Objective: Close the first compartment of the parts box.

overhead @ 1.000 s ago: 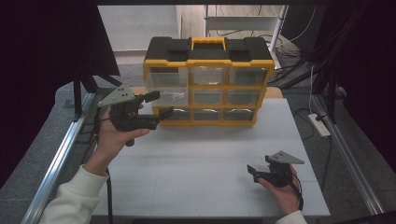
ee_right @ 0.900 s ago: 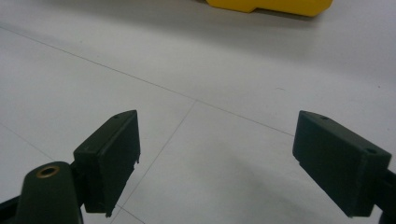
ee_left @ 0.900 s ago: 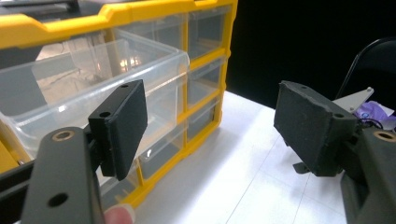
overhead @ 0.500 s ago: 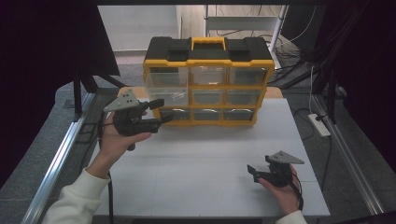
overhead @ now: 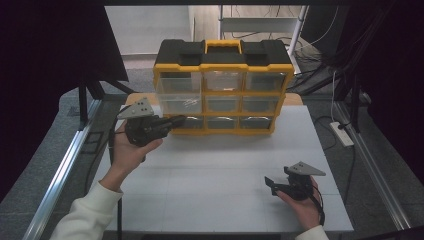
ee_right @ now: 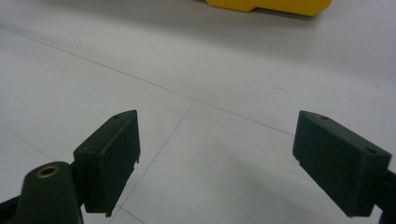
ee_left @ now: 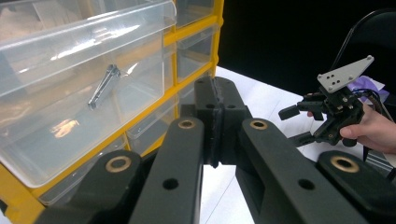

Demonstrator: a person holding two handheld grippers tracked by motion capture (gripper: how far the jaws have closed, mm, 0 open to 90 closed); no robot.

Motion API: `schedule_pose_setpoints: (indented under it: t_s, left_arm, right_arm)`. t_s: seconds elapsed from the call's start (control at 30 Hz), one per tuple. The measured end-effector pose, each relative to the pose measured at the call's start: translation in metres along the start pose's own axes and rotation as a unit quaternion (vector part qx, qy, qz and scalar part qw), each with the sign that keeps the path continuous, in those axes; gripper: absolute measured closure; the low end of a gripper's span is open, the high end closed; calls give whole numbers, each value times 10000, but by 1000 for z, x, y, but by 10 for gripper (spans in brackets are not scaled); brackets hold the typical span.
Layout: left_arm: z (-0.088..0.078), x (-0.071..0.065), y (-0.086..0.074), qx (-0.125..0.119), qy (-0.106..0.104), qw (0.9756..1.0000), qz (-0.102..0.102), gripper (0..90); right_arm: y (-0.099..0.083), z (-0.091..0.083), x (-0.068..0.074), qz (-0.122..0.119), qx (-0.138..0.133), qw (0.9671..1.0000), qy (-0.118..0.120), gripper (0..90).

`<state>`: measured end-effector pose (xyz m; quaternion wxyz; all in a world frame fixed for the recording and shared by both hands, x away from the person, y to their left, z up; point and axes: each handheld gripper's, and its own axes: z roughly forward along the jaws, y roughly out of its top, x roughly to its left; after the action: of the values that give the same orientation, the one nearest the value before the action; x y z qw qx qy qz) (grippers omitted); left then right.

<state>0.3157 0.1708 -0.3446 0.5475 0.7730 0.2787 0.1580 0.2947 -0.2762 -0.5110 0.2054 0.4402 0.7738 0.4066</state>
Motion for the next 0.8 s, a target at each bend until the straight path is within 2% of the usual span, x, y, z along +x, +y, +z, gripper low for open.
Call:
schedule_pose_setpoints:
  t_s: [0.27,0.8]
  left_arm:
    - [11,5,-1,94,73,9999,-74,894]
    - [21,22,1,170,422,9987,-231,893]
  right_arm:
    - [0,0,0,4,4,10000,7,157]
    - [0,1,0,12,4,10000,9,157]
